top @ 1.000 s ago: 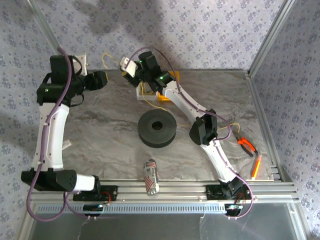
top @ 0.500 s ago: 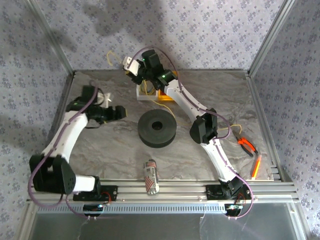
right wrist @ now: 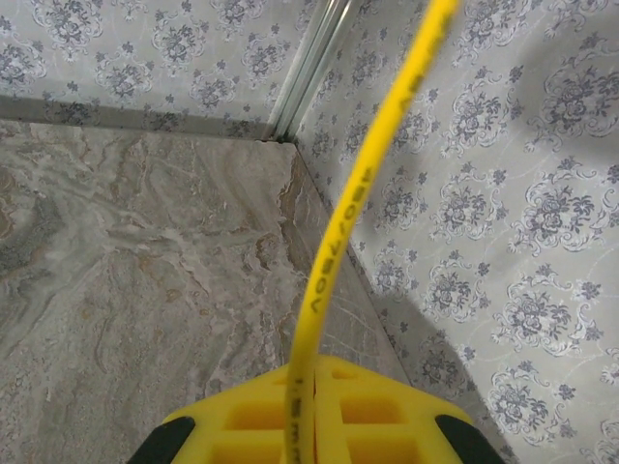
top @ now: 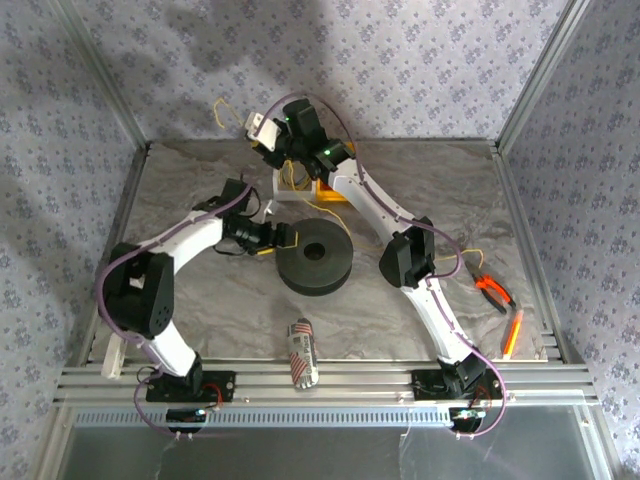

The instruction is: Wrap the cables

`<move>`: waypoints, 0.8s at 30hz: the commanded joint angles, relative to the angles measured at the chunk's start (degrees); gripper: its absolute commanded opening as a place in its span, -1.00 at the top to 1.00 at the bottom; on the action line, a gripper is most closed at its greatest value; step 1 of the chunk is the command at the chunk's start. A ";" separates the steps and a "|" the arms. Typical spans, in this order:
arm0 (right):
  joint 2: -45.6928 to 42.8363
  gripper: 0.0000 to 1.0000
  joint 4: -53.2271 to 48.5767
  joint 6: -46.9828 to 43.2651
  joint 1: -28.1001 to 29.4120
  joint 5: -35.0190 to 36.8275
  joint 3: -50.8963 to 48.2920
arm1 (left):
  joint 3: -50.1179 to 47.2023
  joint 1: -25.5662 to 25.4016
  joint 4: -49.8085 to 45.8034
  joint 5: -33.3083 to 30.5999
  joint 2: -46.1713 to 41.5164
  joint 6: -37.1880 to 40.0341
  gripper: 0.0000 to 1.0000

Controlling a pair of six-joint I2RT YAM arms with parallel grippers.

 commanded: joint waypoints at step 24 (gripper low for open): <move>-0.79 1.00 -2.52 -0.17 0.24 1.61 1.86 | 4.90 1.33 -3.40 -4.15 2.95 -0.31 0.79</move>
